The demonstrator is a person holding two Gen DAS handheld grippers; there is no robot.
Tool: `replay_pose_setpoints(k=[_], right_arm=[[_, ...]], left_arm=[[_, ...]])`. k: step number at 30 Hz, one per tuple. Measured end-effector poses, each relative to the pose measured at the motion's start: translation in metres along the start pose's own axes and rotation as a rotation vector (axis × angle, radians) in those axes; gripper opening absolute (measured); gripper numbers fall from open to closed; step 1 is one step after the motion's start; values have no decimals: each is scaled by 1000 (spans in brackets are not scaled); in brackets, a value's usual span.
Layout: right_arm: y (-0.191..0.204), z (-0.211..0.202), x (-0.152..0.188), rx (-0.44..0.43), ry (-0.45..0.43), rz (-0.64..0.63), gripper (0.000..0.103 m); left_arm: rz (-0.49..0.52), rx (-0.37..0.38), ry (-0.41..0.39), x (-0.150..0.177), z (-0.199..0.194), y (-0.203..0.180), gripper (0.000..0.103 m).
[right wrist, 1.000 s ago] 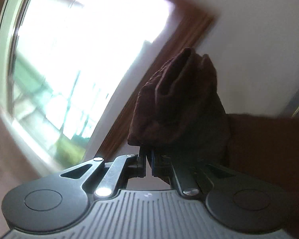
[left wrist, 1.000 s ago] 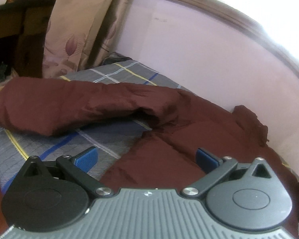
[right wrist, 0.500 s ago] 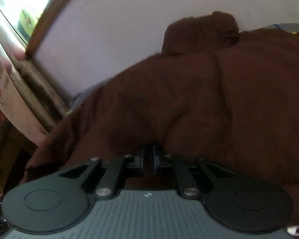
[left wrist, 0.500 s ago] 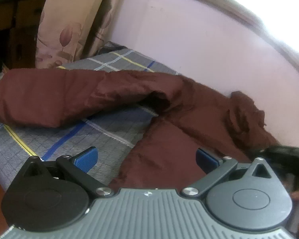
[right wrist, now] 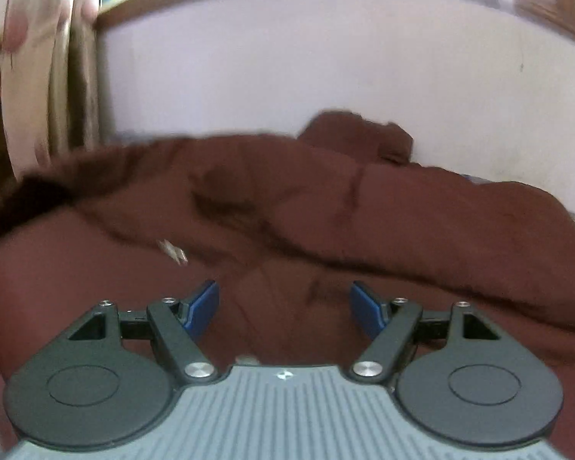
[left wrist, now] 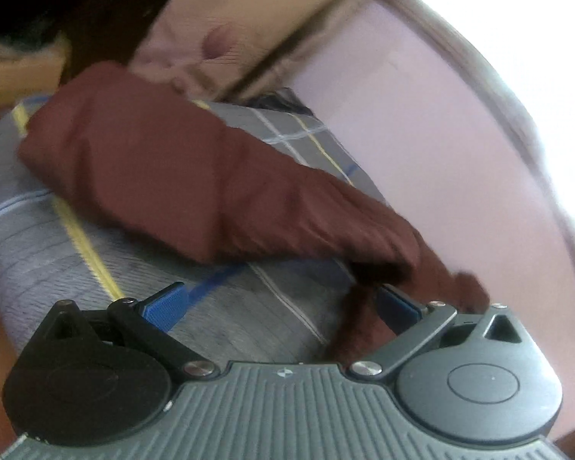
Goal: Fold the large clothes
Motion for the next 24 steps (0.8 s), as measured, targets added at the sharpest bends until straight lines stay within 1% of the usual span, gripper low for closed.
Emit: replay_pose_setpoints(k=[1, 3, 4, 6, 8, 10, 12, 13, 15, 16, 17, 18, 19, 20, 21, 22, 24], right_arm=[[-2, 1, 5, -5, 10, 10, 76], [-3, 4, 6, -21, 2, 35, 81], [-4, 5, 9, -25, 2, 42, 81], [-2, 11, 12, -22, 0, 44, 82], [-1, 13, 14, -14, -8, 37, 83], [1, 10, 14, -5, -10, 29, 83], [3, 15, 15, 1, -14, 27, 83], [3, 16, 15, 2, -16, 29, 83], [1, 14, 17, 0, -20, 37, 83], [0, 14, 17, -2, -20, 42, 84], [0, 14, 18, -3, -21, 47, 84], [0, 14, 18, -3, -22, 49, 84], [-1, 13, 18, -4, -22, 49, 84], [-1, 14, 18, -5, -22, 51, 84], [-1, 14, 18, -7, -22, 53, 84], [-2, 14, 18, -9, -22, 56, 84], [-2, 14, 18, -13, -23, 63, 84]], left_arm=[[-25, -2, 13, -3, 1, 6, 102], [-104, -16, 25, -7, 3, 21, 102], [-142, -10, 14, -10, 2, 29, 101], [-176, 9, -16, -17, -2, 39, 101], [-208, -2, -47, -24, -5, 48, 101], [-251, -26, -105, -32, -8, 60, 101], [-294, -8, -137, -40, -6, 68, 101], [-306, -3, -148, -44, -5, 70, 101], [-312, -12, -160, -53, -3, 74, 96], [-314, -19, -167, -58, -1, 76, 91], [-318, -22, -172, -61, 0, 77, 78], [-325, -23, -175, -63, 4, 78, 68], [-335, -26, -164, -66, 9, 81, 42], [-343, -32, -137, -66, 14, 83, 20], [-356, -20, -112, -69, 20, 86, 19], [-357, -15, -113, -71, 20, 87, 17], [-304, -34, -154, -80, 15, 78, 14]])
Point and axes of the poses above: each gripper's, at about its wrist camera, not at the fingertips, and z roughly the way its jaws point, y to its left, x to its underside, the point moved 7 cm from there along z, roughly the way its jaws point, and after that the axes turned 1 degree about y, right-handed, at the moved point
